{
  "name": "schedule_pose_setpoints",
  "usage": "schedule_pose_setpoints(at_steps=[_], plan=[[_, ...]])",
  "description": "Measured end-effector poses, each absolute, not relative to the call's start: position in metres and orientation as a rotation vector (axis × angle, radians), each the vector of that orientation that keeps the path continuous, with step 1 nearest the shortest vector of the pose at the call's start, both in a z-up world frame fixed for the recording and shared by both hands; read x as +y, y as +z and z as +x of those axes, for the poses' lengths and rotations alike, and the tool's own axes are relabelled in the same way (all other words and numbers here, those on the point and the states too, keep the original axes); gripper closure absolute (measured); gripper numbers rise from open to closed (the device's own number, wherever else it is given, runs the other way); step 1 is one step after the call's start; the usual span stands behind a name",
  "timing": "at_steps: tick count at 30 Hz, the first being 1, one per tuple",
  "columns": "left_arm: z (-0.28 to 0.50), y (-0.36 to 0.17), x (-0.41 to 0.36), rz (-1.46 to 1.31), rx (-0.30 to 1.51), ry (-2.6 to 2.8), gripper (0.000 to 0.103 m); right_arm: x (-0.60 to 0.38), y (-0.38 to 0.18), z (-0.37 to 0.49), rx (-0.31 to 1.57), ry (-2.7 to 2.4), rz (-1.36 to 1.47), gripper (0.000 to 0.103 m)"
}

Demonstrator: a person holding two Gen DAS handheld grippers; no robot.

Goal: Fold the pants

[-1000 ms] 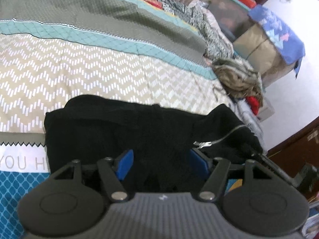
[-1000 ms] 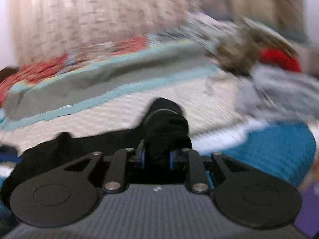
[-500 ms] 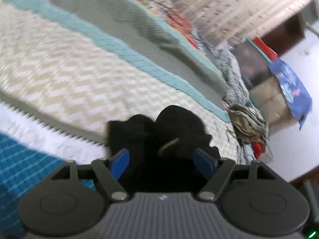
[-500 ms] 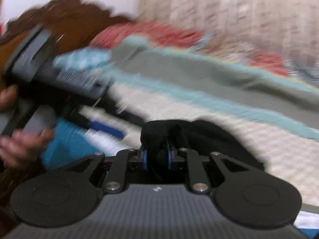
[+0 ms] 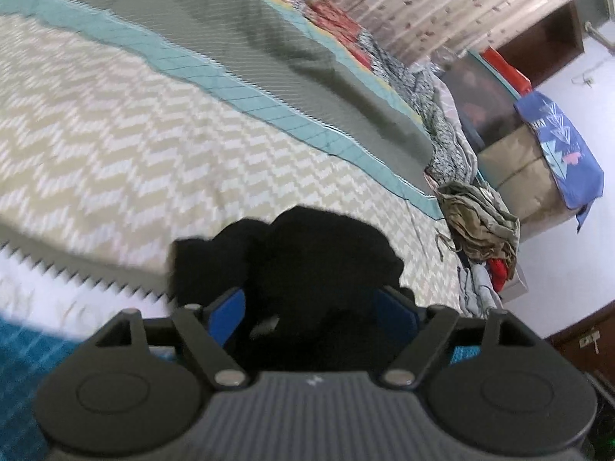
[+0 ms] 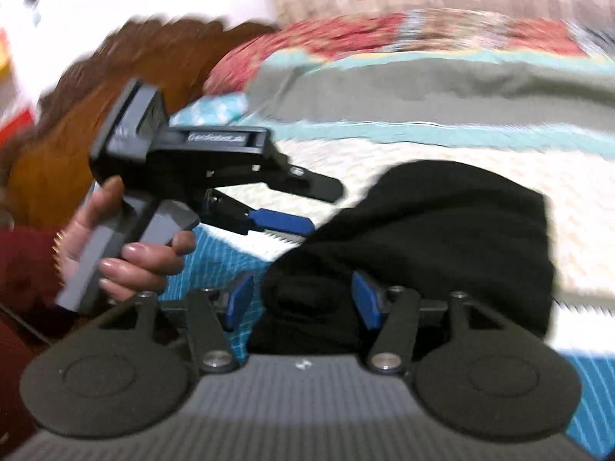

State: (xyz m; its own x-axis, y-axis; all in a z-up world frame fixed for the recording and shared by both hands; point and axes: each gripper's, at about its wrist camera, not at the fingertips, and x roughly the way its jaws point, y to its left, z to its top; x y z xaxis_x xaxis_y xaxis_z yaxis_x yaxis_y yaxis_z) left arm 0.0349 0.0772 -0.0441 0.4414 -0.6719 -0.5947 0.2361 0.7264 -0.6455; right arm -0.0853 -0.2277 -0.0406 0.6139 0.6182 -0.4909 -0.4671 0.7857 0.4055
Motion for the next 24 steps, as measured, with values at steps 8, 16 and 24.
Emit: schedule_pose_setpoints(at_steps=[8, 16, 24], plan=[[0.075, -0.061, 0.039, -0.456, 1.048, -0.628, 0.091, -0.26, -0.062, -0.112, 0.691, 0.507, 0.39, 0.043], [0.004, -0.02, 0.107, -0.571, 0.874, -0.48, 0.093, -0.246, -0.074, -0.095, 0.743, 0.537, 0.368, 0.043], [0.041, -0.077, 0.097, -0.551, 1.004, -0.341, 0.093, -0.213, -0.051, -0.106, 0.688, 0.579, 0.161, 0.043]])
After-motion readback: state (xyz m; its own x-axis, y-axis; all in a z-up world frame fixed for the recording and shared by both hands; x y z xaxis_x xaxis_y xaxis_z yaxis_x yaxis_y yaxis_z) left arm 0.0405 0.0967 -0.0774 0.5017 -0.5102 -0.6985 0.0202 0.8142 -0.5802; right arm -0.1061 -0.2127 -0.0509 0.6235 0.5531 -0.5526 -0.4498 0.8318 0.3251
